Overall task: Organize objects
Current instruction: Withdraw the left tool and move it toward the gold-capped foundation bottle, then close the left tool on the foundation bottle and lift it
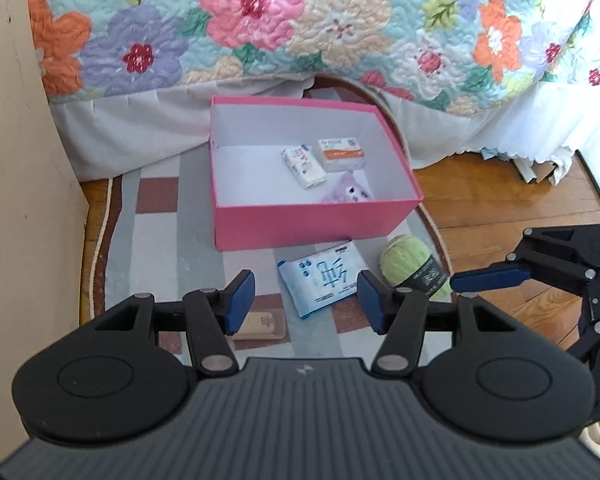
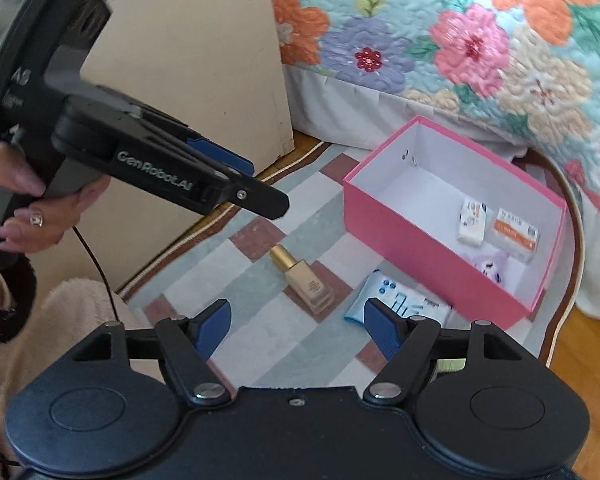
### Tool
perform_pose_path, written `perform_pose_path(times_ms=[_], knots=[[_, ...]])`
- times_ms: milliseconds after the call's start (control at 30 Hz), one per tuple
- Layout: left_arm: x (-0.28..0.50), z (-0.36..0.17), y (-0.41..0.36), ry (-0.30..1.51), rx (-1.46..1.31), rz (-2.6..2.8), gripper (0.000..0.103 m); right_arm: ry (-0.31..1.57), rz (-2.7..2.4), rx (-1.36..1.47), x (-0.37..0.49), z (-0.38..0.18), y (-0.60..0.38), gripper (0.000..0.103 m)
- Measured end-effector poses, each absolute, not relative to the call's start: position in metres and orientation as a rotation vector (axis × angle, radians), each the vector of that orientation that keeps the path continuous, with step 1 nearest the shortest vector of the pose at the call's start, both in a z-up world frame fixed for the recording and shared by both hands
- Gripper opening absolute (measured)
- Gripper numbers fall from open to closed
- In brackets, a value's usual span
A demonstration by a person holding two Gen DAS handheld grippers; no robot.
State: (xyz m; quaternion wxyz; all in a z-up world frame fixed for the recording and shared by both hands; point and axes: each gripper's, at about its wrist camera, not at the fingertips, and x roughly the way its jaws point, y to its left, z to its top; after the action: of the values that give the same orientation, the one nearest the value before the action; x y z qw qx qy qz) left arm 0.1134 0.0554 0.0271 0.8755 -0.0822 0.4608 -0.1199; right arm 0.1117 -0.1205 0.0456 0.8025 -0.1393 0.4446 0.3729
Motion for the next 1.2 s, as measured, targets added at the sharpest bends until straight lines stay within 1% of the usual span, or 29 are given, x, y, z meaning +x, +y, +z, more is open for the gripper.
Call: perform_pose_path(times_ms=[233,600,867,1000,1133,1167,1200], knots=[[0.128,-0.024,0.073,1.038,-0.276,-0.208,0.056,0.877,0.831,-0.298,0.114,0.018,-0.103,0.078],[0.144,-0.103,0.089,1.158,-0.405,-0.13,0.056,0.799,0.862,-0.41,0.125,-0.029,-0.071,0.078],[0.148,-0.143,0.094,1.212,-0.488,-0.026,0.056,0.808,0.959,-0.555,0.144,-0.076,-0.049,0.078],[0.147,-0.151,0.094,1.2,-0.484,0.019,0.056,0.809,0.939,-0.68,0.155,-0.109,-0.04,0.078],[0.149,-0.158,0.1,1.201,-0.57,0.03,0.056,0.844,0.949,-0.645,0.172,-0.132,-0.04,0.076],[0.149,-0.161,0.103,1.199,-0.614,0.036,0.055,0.867,0.947,-0.624,0.177,-0.138,-0.04,0.076],[0.149,-0.165,0.106,1.199,-0.662,0.033,0.055,0.889,0.938,-0.612,0.181,-0.143,-0.039,0.072]])
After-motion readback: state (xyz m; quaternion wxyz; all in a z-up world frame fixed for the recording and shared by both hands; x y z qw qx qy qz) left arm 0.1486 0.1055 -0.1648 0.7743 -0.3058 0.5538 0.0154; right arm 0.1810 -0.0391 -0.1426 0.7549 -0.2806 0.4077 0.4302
